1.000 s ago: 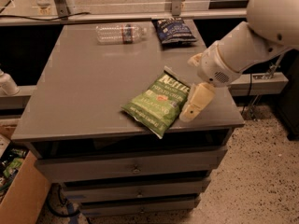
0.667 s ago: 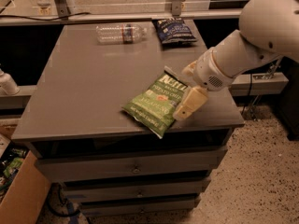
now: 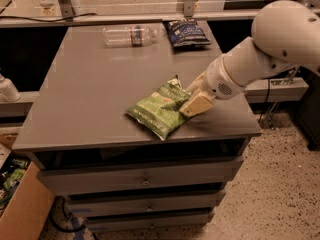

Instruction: Move green jalapeno chip bag near water bottle

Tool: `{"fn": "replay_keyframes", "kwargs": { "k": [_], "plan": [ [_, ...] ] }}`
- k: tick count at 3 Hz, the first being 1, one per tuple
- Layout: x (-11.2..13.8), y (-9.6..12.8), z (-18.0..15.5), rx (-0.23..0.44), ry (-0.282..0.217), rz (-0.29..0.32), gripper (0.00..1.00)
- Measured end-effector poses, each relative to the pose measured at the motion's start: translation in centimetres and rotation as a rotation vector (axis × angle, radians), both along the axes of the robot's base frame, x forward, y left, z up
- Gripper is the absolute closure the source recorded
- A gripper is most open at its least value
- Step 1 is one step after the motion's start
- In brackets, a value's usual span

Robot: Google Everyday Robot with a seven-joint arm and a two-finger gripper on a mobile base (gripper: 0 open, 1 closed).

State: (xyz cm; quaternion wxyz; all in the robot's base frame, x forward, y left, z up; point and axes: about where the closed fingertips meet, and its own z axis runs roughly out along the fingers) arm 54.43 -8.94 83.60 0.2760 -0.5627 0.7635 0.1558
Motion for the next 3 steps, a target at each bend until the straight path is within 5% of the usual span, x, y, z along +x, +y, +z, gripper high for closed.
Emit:
{"fn": "replay_keyframes", "kwargs": {
  "k": [1,2,3],
  "plan": [
    [1.1,0.0,3.0,0.051,-0.039,-0.041,0.88],
    [2.2,0.7,8.6,0.153,-0.125,-0.104,1.0],
    [2.7,0.9,13.3,0.254,-0.19,-0.187,1.0]
  ]
}}
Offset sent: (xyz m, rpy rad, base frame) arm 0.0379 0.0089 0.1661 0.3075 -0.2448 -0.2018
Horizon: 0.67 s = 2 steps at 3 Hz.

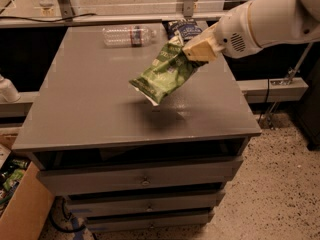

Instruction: Move green jalapeno chip bag near water bottle

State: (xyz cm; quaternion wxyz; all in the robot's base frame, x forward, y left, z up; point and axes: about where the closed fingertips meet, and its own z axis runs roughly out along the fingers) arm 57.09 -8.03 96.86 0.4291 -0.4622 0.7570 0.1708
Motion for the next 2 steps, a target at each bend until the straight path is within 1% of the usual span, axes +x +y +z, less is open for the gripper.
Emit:
{"fn": "replay_keyframes", "kwargs": {
  "k": [1,2],
  "plan": [
    [0.18,0.09,0.37,0.011,-0.008,-0.008,1.0],
    [-0.31,-0.14,-0.02,0.032,-0.034,-0.024,1.0]
  ]
}}
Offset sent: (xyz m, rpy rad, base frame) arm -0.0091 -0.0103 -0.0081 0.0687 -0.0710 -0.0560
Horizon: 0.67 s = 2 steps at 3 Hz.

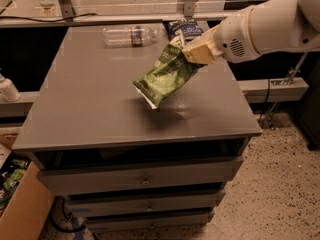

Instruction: Move green jalapeno chip bag near water bottle

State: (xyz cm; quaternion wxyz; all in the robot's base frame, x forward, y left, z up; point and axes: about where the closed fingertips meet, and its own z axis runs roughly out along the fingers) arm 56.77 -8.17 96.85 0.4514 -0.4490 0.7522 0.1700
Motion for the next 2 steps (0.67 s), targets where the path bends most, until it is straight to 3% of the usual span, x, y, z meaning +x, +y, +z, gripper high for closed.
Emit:
{"fn": "replay_keyframes", "kwargs": {
  "k": [1,2],
  "plan": [
    [2.1,0.3,-0.1,0.057,-0.065,-0.039,1.0],
    [6.4,0.9,0.8,0.137,-0.168,-0.099,1.0]
  ]
}}
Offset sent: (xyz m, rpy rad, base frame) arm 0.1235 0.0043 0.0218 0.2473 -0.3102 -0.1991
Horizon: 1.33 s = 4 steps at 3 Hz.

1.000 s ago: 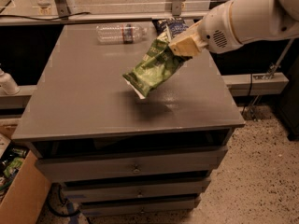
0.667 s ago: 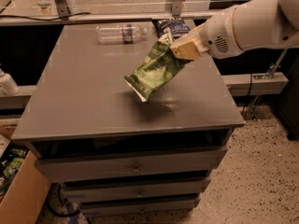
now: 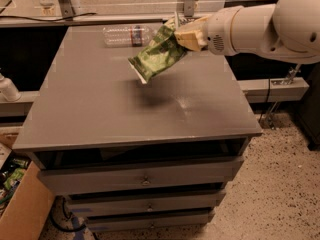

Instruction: Move green jalapeno chip bag near water bottle

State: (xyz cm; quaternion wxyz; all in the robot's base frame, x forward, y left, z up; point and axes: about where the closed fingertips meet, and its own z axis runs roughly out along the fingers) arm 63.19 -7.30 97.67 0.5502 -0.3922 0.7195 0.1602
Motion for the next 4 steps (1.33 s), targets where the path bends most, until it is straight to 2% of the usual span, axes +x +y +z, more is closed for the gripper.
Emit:
{"fn": "replay_keyframes", "kwargs": {
  "k": [1,2,3,4],
  "plan": [
    [4.7,0.1,0.2,0.044,-0.077,-0.072,1.0],
    [9.3,0.0,-0.6,0.061,-0.122,-0.143,1.0],
    [12.9,-0.2,-1.9,0.065,-0.135,-0.19,1.0],
    [15.7,-0.7,-3.7,0.06,-0.12,-0.223,1.0]
  ]
}}
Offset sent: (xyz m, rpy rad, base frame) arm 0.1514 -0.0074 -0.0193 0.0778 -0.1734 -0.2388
